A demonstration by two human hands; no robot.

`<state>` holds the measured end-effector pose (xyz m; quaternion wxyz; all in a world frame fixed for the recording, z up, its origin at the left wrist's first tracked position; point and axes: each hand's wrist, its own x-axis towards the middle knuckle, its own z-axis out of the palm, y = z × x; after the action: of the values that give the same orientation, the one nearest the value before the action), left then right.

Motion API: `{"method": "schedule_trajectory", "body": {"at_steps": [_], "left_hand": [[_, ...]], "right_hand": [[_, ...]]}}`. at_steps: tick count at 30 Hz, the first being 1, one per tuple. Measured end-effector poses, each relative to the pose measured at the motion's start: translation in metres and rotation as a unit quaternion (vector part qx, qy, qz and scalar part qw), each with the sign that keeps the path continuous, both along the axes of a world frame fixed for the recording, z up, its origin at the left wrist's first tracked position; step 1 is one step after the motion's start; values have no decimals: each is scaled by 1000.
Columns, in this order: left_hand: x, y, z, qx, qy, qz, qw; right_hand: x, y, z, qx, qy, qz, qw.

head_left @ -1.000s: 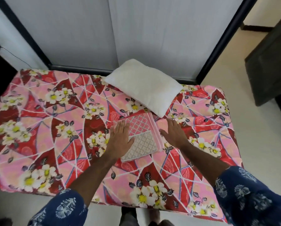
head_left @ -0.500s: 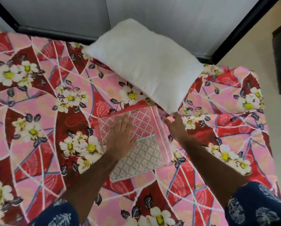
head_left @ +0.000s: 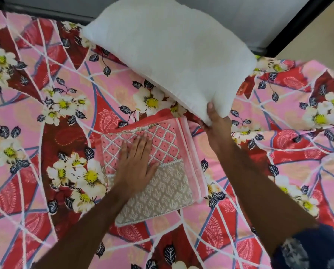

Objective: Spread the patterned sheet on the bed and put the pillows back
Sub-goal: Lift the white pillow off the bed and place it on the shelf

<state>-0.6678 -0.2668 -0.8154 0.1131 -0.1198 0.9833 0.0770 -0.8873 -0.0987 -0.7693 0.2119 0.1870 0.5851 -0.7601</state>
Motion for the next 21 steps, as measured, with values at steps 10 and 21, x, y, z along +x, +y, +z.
{"method": "schedule_trajectory", "body": {"at_steps": [10, 21], "left_hand": [[-121, -6, 88, 735, 165, 402, 520], [-123, 3, 68, 568, 218, 486, 627]], "right_hand": [[131, 10, 65, -117, -94, 68, 986], [90, 126, 11, 184, -113, 74, 974]]}}
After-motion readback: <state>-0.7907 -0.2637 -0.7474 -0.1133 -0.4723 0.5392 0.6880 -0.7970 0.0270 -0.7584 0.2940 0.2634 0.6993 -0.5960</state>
